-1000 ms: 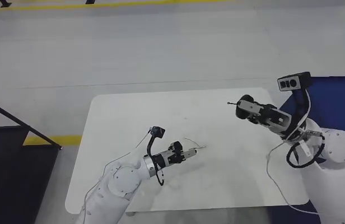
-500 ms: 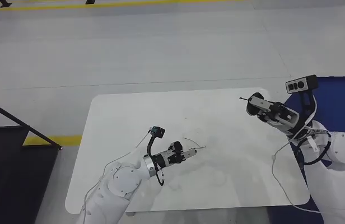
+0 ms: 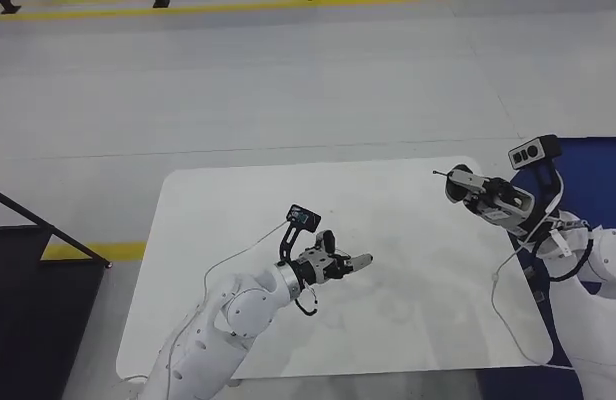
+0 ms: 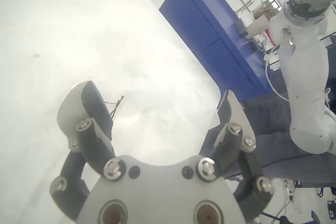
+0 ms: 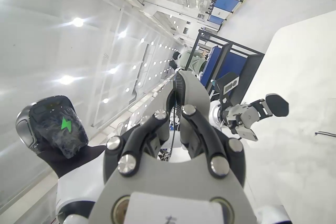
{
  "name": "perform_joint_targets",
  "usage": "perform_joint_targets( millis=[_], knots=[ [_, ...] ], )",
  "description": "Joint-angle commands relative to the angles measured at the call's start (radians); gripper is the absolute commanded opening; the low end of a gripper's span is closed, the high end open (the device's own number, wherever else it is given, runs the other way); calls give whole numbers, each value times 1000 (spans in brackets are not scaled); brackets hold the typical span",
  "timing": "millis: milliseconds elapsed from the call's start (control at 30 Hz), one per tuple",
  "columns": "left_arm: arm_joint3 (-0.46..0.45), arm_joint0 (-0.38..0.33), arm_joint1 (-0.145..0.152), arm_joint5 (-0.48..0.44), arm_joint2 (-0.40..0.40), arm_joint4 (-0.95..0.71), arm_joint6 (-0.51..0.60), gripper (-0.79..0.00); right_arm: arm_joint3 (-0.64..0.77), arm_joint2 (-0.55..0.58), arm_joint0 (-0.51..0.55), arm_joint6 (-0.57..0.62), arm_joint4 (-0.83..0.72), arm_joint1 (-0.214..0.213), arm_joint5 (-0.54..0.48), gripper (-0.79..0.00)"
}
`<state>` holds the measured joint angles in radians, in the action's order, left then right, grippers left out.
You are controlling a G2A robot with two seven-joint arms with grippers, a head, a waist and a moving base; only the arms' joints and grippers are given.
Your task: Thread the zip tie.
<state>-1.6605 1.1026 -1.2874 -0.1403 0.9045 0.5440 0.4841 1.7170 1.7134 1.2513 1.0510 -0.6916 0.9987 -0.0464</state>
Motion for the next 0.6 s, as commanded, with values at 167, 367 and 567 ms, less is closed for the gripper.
perform_joint_targets(
  millis=[167, 367, 567],
  knots=[
    [-90, -56, -4, 121, -124, 435, 125, 0, -67, 63, -1, 74, 135, -21, 15, -785],
    [-43, -228, -45, 148, -267, 716, 318, 0, -142, 121, -46, 170, 193, -43, 5, -785],
    [13, -305, -71, 129, -295, 707, 360, 0, -146, 123, -50, 174, 191, -44, 2, -785]
  ],
)
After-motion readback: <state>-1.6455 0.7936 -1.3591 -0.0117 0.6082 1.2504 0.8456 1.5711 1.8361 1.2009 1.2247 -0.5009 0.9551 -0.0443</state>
